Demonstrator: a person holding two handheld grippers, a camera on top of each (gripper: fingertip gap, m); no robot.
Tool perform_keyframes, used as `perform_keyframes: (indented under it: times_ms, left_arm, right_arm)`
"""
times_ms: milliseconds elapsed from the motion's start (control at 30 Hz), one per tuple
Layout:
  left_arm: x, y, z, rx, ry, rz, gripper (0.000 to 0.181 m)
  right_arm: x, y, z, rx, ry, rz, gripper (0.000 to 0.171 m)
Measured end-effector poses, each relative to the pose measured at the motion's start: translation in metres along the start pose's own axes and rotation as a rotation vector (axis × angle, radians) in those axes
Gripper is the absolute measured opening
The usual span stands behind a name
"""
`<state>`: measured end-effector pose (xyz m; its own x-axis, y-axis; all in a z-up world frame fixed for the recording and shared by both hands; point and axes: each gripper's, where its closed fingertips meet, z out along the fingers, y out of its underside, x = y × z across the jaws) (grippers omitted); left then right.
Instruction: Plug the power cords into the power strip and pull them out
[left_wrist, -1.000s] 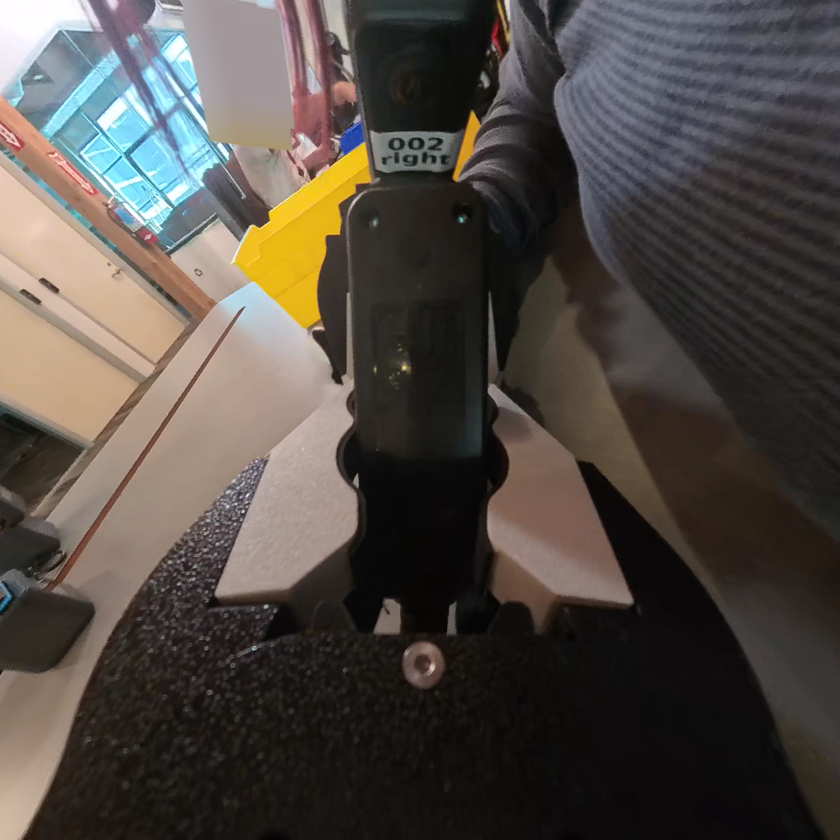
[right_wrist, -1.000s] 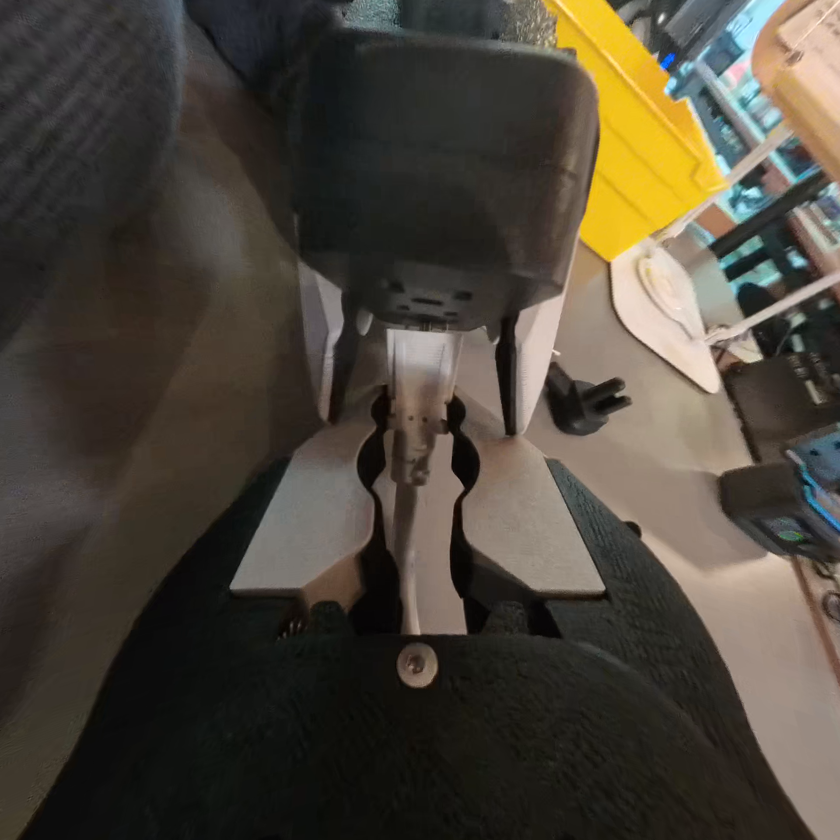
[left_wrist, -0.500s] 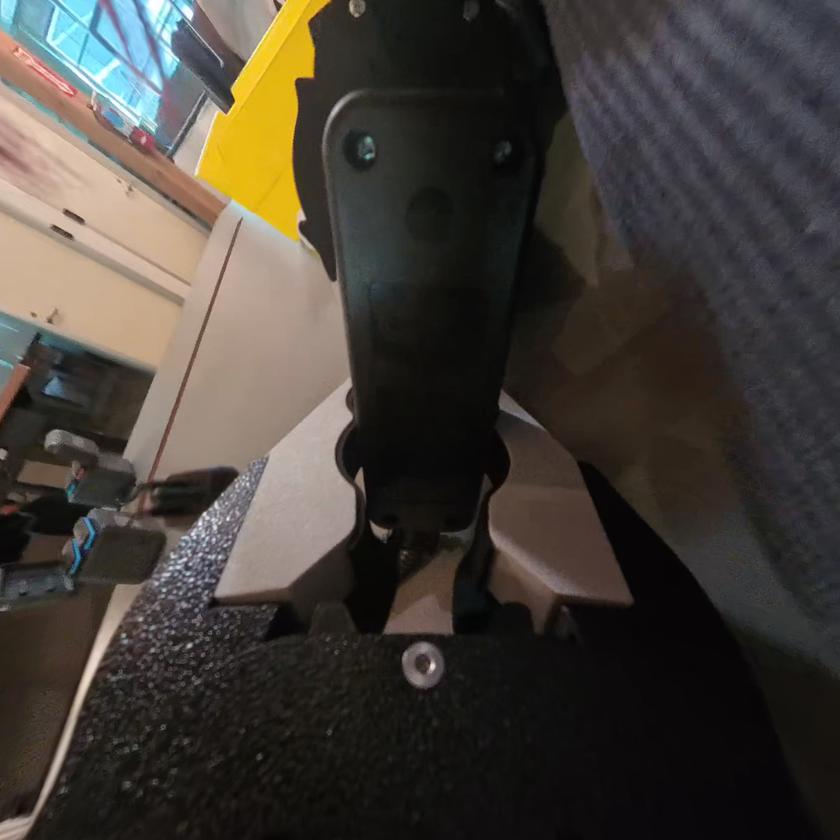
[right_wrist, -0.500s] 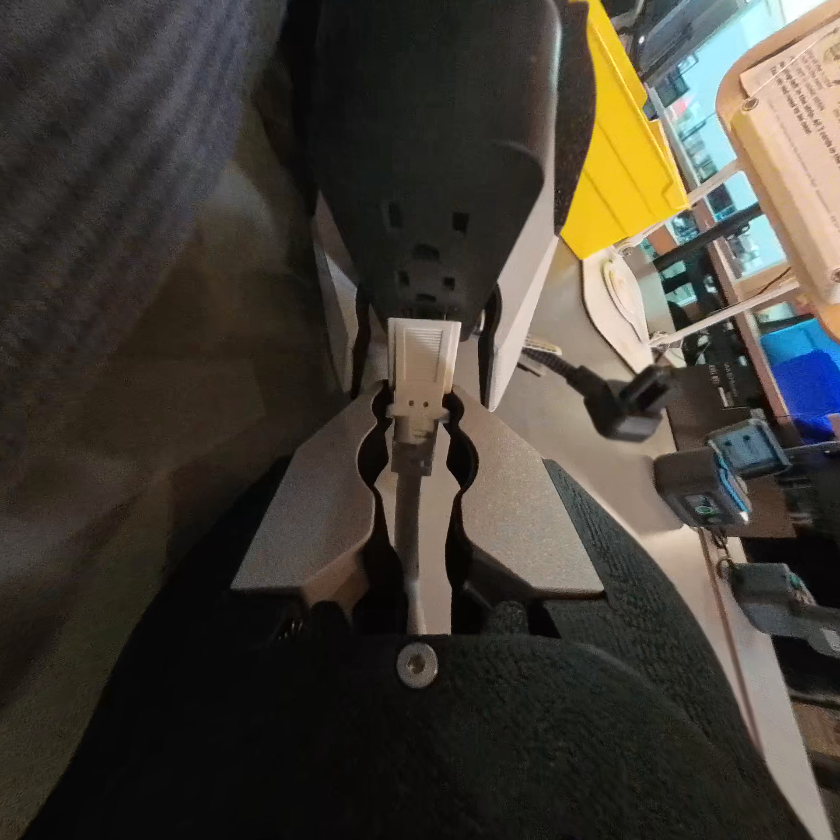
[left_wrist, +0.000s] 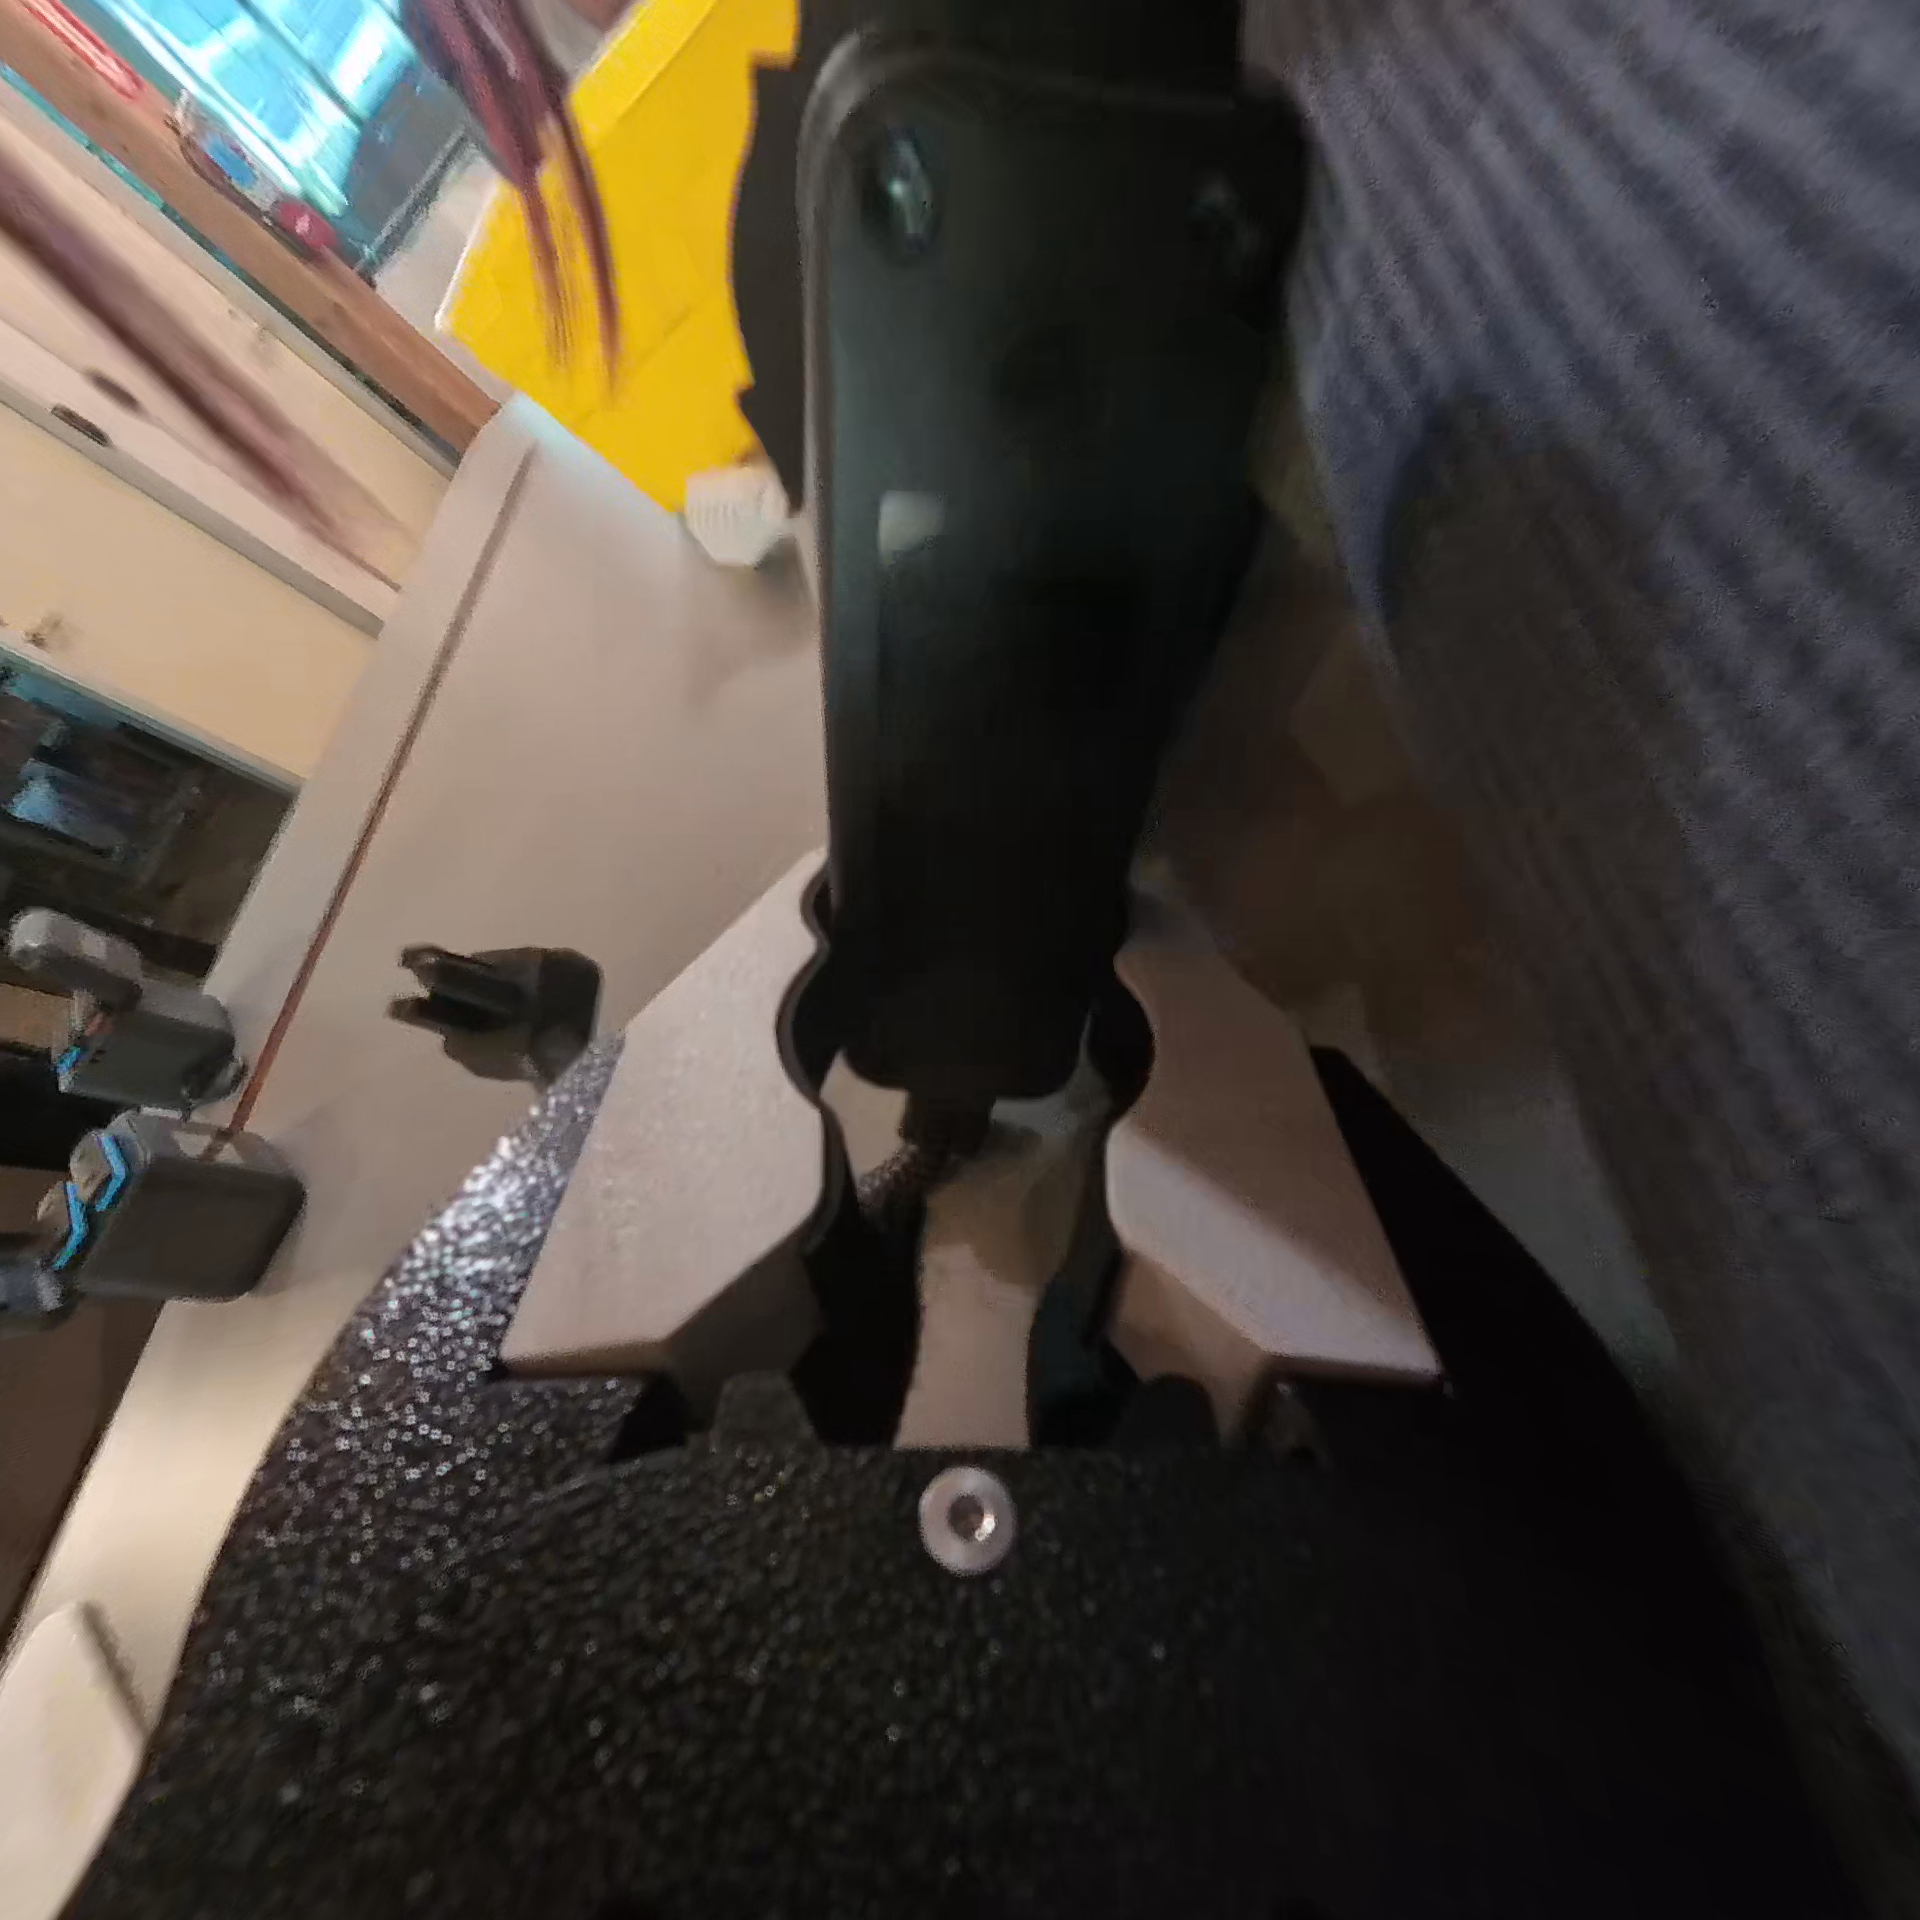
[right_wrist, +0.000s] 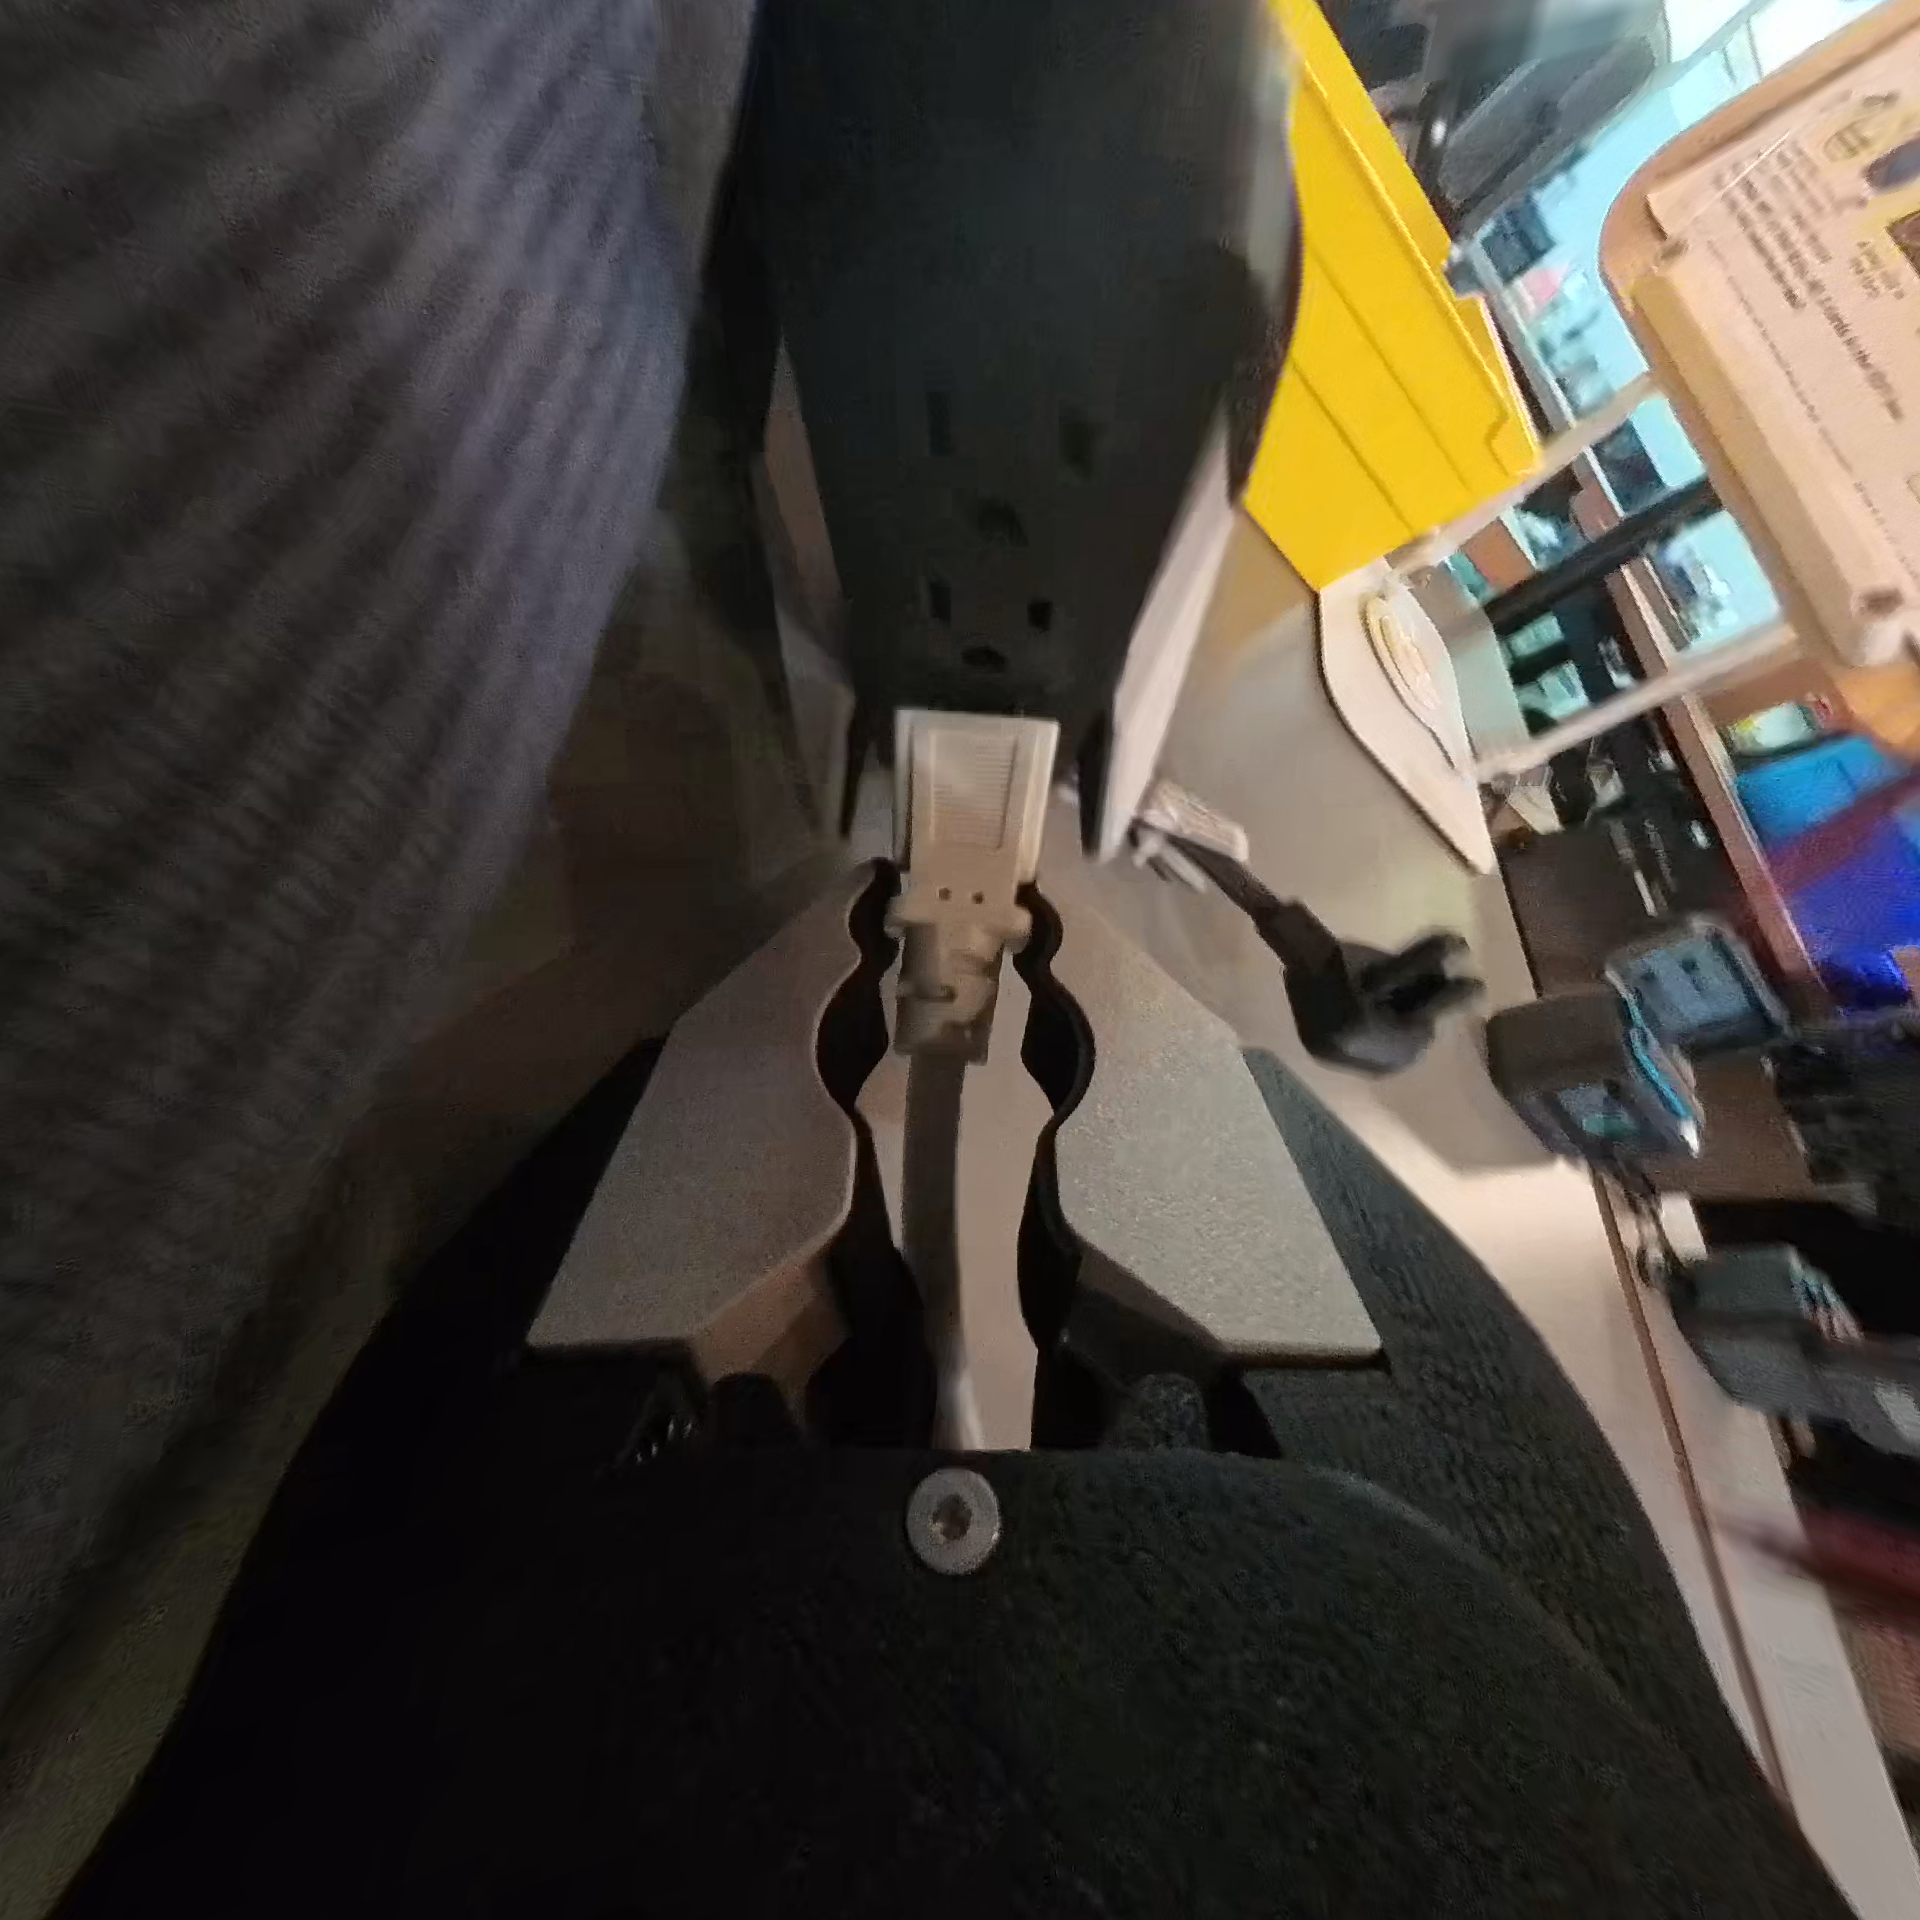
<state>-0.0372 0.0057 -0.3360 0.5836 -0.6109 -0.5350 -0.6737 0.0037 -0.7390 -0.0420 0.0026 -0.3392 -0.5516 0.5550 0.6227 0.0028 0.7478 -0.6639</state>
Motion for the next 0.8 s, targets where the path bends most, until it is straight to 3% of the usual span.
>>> perform_keyframes:
  times_ms: [300, 333, 367, 433, 500, 633, 800]
  left_arm:
    - [-0.002, -0.011, 0.003, 0.060, 0.011, -0.023, 0.043]
    - [-0.001, -0.022, 0.005, 0.091, -0.001, -0.011, 0.053]
    - [0.002, -0.034, 0.007, 0.099, -0.008, 0.051, 0.077]
    - [-0.003, -0.037, 0.015, 0.028, -0.038, 0.139, 0.070]
    - [0.004, -0.033, 0.017, 0.001, 0.032, 0.129, 0.063]
    - [0.009, -0.032, 0.006, 0.069, 0.023, 0.060, 0.048]
    - [0.014, -0.033, 0.003, 0.099, 0.021, 0.027, 0.047]
  right_arm:
    - [0.001, 0.010, 0.000, -0.052, -0.049, 0.065, 0.021]
    - [0.000, 0.008, 0.003, -0.057, -0.051, 0.072, 0.021]
    - [-0.001, 0.005, 0.005, -0.059, -0.048, 0.048, 0.020]
    - [-0.004, 0.000, 0.009, -0.058, -0.047, 0.003, 0.020]
    - [-0.003, 0.002, 0.010, -0.067, -0.034, 0.000, 0.020]
    - [-0.007, -0.006, 0.006, -0.011, -0.033, 0.013, 0.020]
    - [-0.009, -0.012, -0.003, 0.041, -0.030, 0.021, 0.020]
